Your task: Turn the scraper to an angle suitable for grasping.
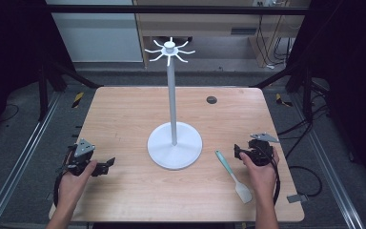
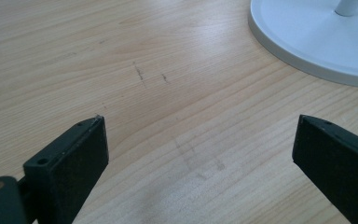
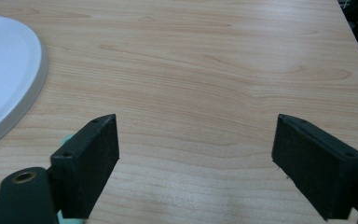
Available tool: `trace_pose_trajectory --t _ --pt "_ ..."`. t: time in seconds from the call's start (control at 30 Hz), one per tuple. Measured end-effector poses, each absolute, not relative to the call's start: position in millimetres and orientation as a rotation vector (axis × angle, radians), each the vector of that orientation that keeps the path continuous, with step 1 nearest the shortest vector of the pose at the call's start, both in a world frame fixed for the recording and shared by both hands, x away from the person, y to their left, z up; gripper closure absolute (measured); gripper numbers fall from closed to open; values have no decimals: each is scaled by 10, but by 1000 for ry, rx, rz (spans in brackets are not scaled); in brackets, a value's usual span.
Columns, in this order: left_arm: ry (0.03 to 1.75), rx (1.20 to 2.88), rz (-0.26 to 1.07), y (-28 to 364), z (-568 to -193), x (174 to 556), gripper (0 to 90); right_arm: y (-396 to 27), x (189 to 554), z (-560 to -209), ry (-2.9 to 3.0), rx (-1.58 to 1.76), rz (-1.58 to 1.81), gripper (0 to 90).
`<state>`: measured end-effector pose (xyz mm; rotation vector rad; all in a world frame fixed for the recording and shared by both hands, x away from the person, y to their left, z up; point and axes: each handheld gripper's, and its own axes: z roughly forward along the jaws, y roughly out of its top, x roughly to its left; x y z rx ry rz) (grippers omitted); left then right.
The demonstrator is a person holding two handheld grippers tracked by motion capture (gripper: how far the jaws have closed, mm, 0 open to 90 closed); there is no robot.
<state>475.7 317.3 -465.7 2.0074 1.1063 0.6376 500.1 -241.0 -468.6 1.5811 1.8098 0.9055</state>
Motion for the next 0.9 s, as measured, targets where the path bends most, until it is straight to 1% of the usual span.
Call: trace_pose_trajectory --t 0.03,0.07,0.13,0.17,0.23,0.27,0.3,0.33,0.37,0.43,0.47,0.5,0.53,0.57,0.6,0.63,0.7,0.73,0.77,0.9 --pt "1109 1997 642 3173 -4655 4766 32 -2398 5003 -4677 1814 1569 901 195" --pt "1109 1997 642 3173 -4655 4766 32 -2398 5003 -4677 1814 1569 901 195" --pt "1106 2000 644 3161 -4654 4758 31 -2336 4990 -4648 1846 1547 900 280" --pt "1100 2003 650 3153 -4651 4751 31 -2336 4990 -4648 1846 1547 900 280" --pt "1089 2006 661 3136 -4643 4734 30 -2241 4978 -4649 1909 1490 881 330" --pt "1081 2011 669 3131 -4640 4728 30 -2241 4978 -4649 1909 1490 881 330" --pt "1077 2018 674 3119 -4638 4719 30 -2171 4971 -4647 1941 1462 859 374" --pt "1077 2018 674 3119 -4638 4719 30 -2171 4971 -4647 1941 1462 859 374" --pt "1077 2027 670 3115 -4638 4719 30 -2108 4968 -4637 1943 1445 867 457" --pt "1077 2042 662 3099 -4647 4721 31 -2048 4975 -4628 1954 1430 869 529" --pt "1077 2043 663 3095 -4647 4722 31 -2023 4982 -4630 1978 1423 862 586" --pt "1077 2043 663 3095 -4647 4722 31 -2023 4982 -4630 1978 1423 862 586" --pt "1077 2039 667 3089 -4643 4725 31 -1975 4995 -4649 2017 1413 843 668" --pt "1076 2036 671 3087 -4640 4727 32 -1948 5003 -4665 2038 1415 831 701" --pt "1076 2036 671 3087 -4640 4727 32 -1948 5003 -4665 2038 1415 831 701" --pt "1076 2036 673 3090 -4638 4729 33 -1909 5036 -4706 2075 1413 798 764" --pt "1082 2037 674 3095 -4642 4730 34 -1890 5066 -4731 2096 1424 791 811" --pt "1084 2040 675 3099 -4642 4729 34 -1890 5066 -4731 2096 1424 791 811" --pt "1085 2038 677 3101 -4642 4729 34 -1875 5100 -4762 2123 1423 776 853" --pt "1081 2040 676 3087 -4642 4728 35 -1860 5112 -4807 2164 1422 748 894"
